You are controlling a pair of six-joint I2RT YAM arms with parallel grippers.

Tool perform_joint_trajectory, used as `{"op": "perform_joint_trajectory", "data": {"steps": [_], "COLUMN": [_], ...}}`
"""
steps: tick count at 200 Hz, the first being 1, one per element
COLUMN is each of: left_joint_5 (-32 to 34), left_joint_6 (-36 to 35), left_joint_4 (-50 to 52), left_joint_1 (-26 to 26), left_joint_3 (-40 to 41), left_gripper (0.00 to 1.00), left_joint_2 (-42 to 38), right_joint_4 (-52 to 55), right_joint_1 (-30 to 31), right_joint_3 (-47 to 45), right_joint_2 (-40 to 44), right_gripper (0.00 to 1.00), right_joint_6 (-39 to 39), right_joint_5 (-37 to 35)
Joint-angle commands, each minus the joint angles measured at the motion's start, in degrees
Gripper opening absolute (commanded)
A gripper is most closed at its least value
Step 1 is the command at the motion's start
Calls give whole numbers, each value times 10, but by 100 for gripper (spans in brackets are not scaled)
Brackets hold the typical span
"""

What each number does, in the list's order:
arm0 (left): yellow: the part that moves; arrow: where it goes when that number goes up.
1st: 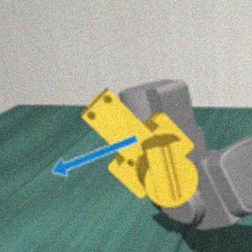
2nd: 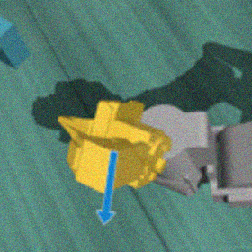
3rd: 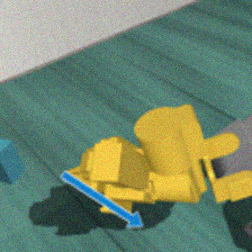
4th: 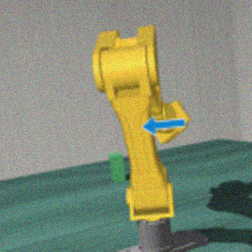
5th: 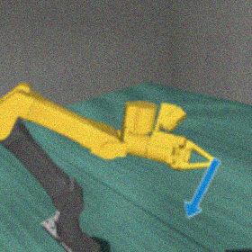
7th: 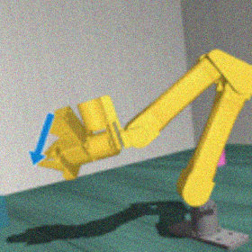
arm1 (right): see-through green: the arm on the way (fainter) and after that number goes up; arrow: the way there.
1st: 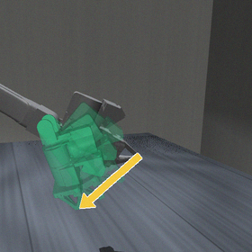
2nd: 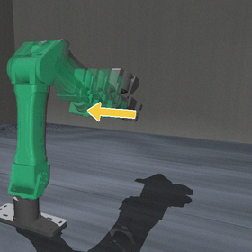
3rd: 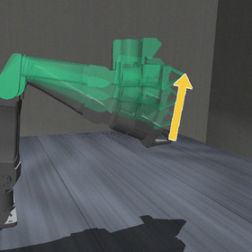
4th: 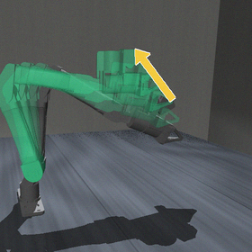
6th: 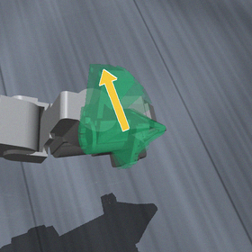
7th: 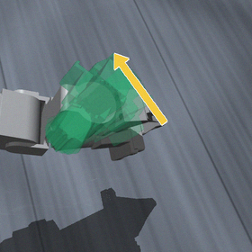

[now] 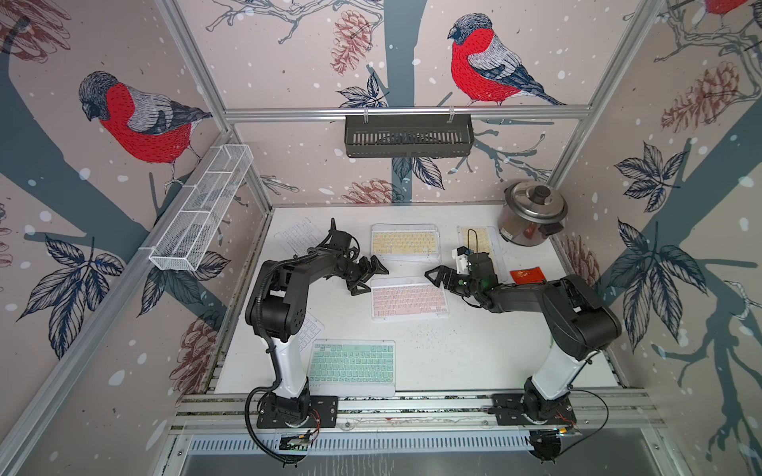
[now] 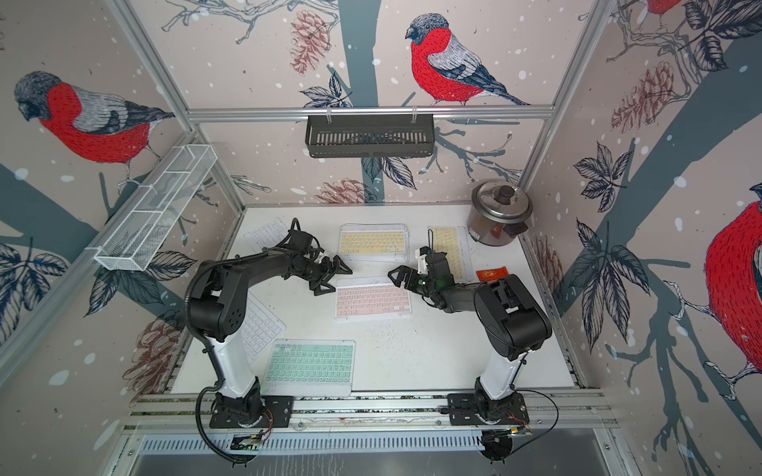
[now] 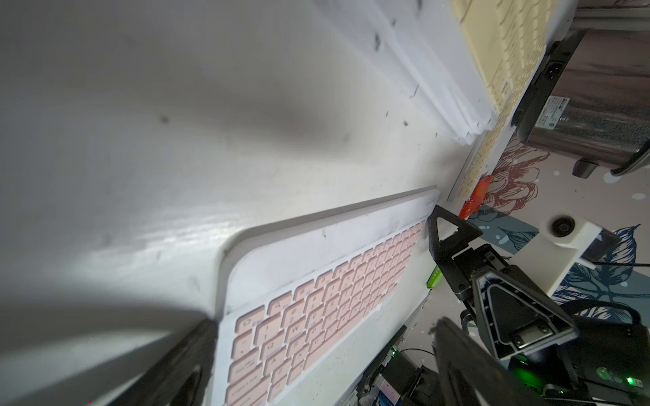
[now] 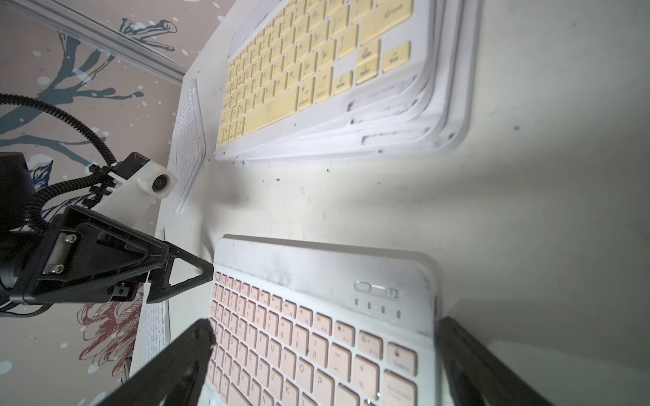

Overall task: Stack the numeric keypads
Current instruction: Adjust the numeric keypad at the center of the board.

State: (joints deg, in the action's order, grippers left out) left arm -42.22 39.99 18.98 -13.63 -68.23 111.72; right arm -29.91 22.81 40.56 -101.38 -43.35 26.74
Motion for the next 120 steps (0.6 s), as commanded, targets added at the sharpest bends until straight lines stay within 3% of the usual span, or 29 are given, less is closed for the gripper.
{"op": "perform_joint_trajectory", "data": {"steps": [1,61,120], "left_joint_5": [44,61,59], "left_joint_6": [-14,-50,-54], "left_joint_4": [-3,21,17], "left_joint_1": [-8,22,24], "left_joint_3": [-21,-11,7], "left_gripper": [96,96,96], "left_joint_2": [27,29,22], "right_joint_4": [78,187,187], "right_joint_1": [1,-12,-29], "right_joint_3": [12,32,70], "right_joint_2": [-15,3,-53], "right_gripper": [100,100,100], "right_joint_6": [-37,46,86], "right_joint_5": [85,28,46]}}
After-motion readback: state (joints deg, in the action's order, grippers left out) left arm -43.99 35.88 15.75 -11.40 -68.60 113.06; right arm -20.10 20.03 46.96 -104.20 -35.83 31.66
